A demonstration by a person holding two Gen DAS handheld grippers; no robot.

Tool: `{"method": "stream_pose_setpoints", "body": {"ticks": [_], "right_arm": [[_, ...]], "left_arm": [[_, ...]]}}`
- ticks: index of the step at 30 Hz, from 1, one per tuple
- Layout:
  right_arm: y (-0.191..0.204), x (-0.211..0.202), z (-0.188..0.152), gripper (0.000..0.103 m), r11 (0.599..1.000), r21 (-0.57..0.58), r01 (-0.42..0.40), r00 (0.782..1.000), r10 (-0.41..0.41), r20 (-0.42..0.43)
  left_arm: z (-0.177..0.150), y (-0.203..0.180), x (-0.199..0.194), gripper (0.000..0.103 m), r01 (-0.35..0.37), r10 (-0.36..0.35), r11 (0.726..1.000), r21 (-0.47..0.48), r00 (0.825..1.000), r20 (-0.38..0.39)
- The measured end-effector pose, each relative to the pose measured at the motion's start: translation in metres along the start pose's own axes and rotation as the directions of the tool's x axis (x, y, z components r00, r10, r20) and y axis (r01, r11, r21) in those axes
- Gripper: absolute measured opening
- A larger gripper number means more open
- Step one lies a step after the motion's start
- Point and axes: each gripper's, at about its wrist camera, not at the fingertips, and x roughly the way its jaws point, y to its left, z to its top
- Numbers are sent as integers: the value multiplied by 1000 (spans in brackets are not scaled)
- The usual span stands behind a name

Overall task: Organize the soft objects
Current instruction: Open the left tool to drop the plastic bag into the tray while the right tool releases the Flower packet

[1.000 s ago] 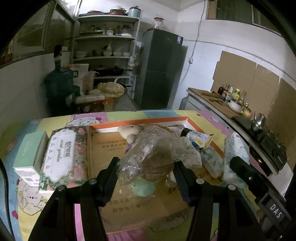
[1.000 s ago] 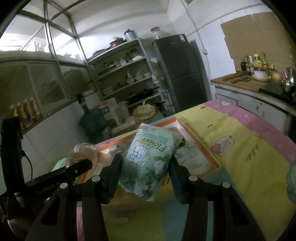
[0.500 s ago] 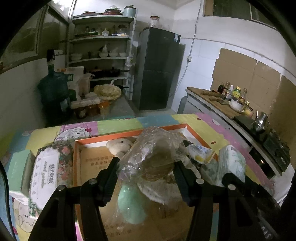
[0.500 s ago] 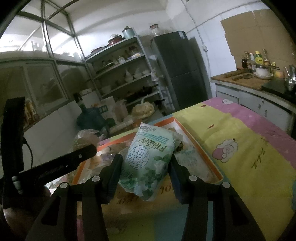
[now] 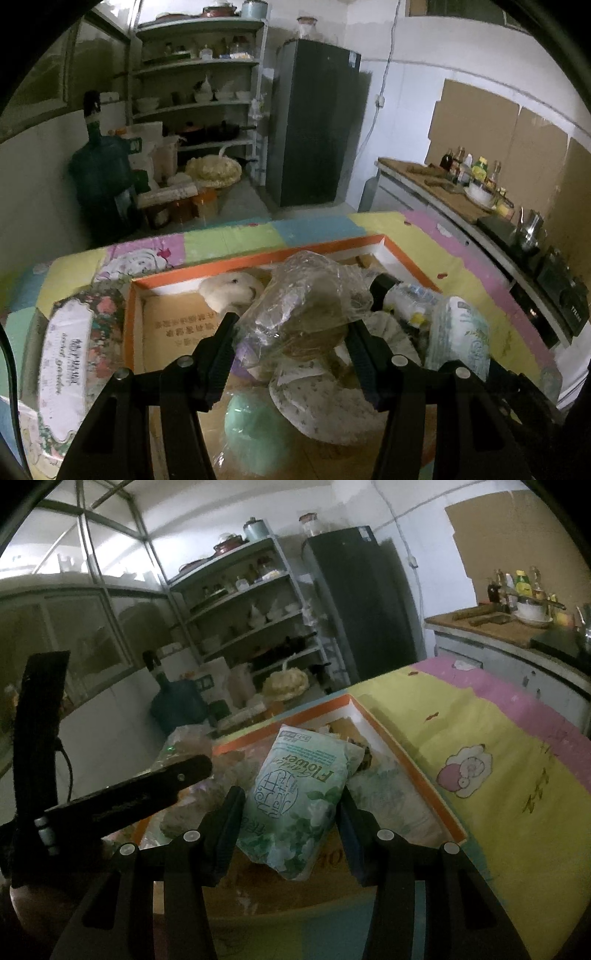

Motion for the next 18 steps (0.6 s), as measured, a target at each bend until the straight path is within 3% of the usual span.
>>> {"method": "stream_pose_setpoints", "body": {"ticks": [6,18], "right_arm": [[1,10,-1,50,1000,4,-11,999,11,-38],[-2,19,0,56,1000,18,-20,996,22,-86]], "left_arm": [[-7,6,23,58,23,-25,999,-23,997,-74],[-12,11,22,64,67,-69,997,-43,995,-65]]}}
